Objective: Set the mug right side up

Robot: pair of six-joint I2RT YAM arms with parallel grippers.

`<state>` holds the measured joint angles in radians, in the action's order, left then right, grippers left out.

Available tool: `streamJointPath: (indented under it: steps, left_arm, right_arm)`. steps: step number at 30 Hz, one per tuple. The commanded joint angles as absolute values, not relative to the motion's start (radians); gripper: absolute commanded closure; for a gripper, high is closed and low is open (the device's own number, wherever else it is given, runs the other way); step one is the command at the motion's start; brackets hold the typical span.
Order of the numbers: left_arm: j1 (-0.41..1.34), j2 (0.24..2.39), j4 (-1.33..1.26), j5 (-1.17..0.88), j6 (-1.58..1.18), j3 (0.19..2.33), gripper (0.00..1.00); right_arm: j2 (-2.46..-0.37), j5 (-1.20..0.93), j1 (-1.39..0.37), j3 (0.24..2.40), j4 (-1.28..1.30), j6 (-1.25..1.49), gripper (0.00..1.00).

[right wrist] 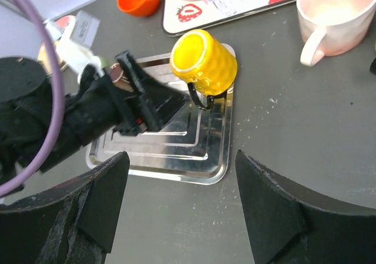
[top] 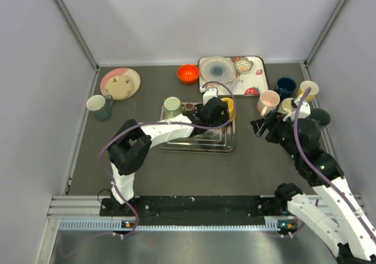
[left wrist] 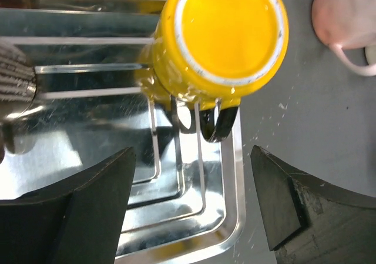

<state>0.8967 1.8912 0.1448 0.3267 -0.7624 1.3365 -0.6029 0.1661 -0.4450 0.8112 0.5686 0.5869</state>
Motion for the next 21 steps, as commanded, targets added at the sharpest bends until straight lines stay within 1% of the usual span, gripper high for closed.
streamJointPath:
  steps: [1, 9, 21]
  left_arm:
    - [0.9, 1.954, 0.166, 0.354, -0.746, 1.469, 0.16]
    - [0.899, 2.037, 0.193, 0.367, -0.735, 1.548, 0.21]
    - [0.873, 2.109, 0.201, 0.353, -0.753, 1.618, 0.38]
  right_arm:
    - [-0.56, 0.106, -0.453, 0.799, 0.532, 0.595, 0.26]
    - [-0.558, 0.041, -0.454, 0.804, 0.532, 0.609, 0.26]
    - [-0.532, 0.005, -0.453, 0.796, 0.528, 0.627, 0.27]
